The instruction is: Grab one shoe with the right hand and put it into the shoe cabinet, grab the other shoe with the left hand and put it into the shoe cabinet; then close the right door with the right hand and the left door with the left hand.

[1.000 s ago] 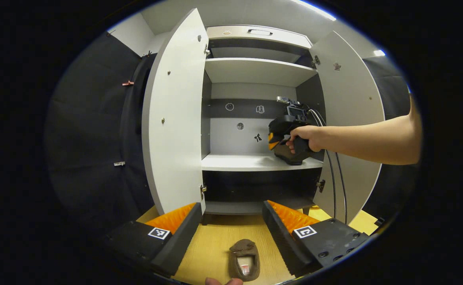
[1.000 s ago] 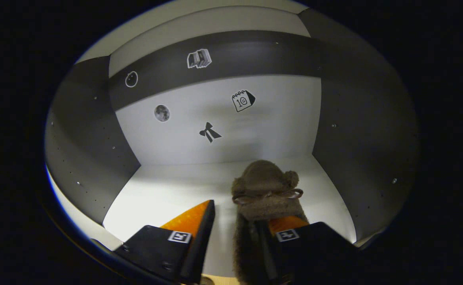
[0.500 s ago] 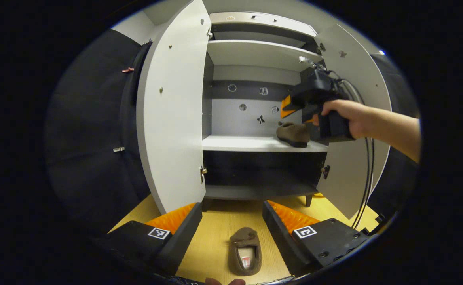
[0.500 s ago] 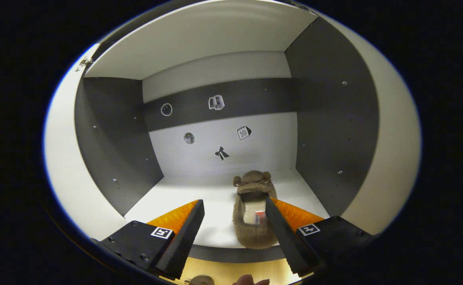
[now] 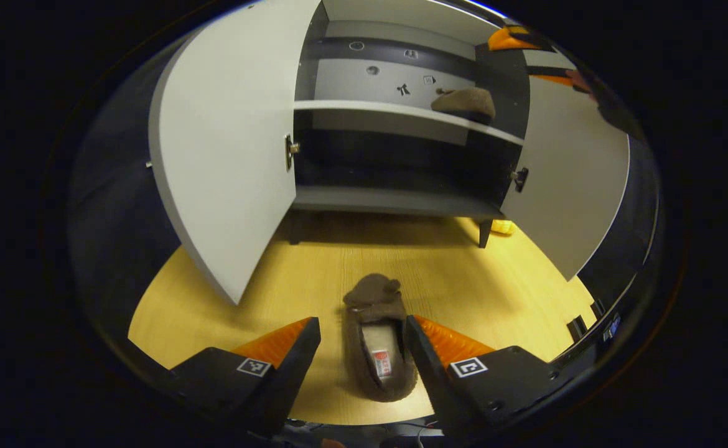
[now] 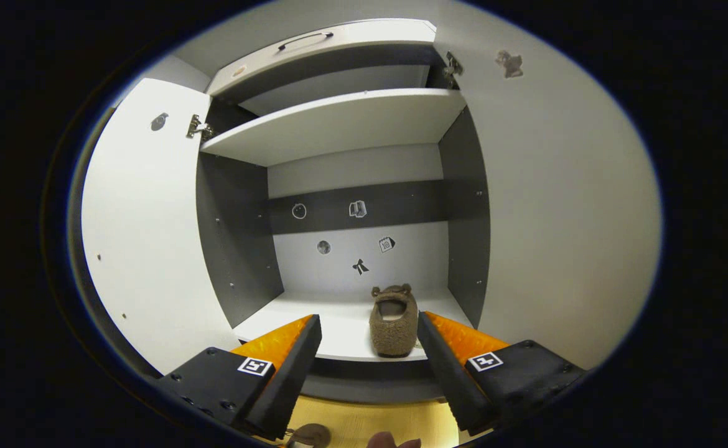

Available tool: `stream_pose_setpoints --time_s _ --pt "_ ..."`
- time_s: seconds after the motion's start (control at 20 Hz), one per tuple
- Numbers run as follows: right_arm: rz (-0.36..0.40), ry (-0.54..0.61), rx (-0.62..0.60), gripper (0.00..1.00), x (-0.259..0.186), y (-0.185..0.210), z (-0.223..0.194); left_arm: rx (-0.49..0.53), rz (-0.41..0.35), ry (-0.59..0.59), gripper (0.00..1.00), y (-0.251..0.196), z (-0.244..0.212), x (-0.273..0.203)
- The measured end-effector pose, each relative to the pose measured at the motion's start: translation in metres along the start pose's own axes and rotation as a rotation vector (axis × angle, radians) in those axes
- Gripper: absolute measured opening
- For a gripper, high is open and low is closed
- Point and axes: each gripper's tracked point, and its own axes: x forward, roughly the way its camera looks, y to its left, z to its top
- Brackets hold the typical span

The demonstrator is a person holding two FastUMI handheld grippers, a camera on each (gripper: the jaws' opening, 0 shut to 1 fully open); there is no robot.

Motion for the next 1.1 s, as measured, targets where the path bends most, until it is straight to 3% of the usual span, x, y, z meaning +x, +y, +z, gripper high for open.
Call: stream_pose_setpoints --time_s 0.2,0.5,0.6,0.65,0.95,1.1 --pt "0.020 -0.018 -0.015 0.98 -0.035 0.003 0.004 0.002 -0.009 0.053 0.78 0.002 -0.024 0.050" --pt "0.035 0.002 -0.109 0.98 -0.069 0.000 -0.007 0.078 0.030 0.029 0.53 0.015 -0.035 0.102" --pt "0.036 0.016 -0.106 0.98 -0.076 0.000 -0.013 0.078 0.041 0.008 0.50 0.017 -0.030 0.112" --pt "0.037 0.025 -0.103 0.98 -0.078 -0.001 -0.016 0.081 0.055 -0.001 0.48 0.019 -0.027 0.115" --pt "0.022 0.054 -0.071 0.98 -0.086 -0.010 -0.025 0.117 0.076 0.025 0.14 0.020 -0.024 0.113" --pt "0.021 0.052 -0.061 0.98 -0.087 -0.013 -0.022 0.105 0.050 0.032 0.07 0.014 -0.010 0.096"
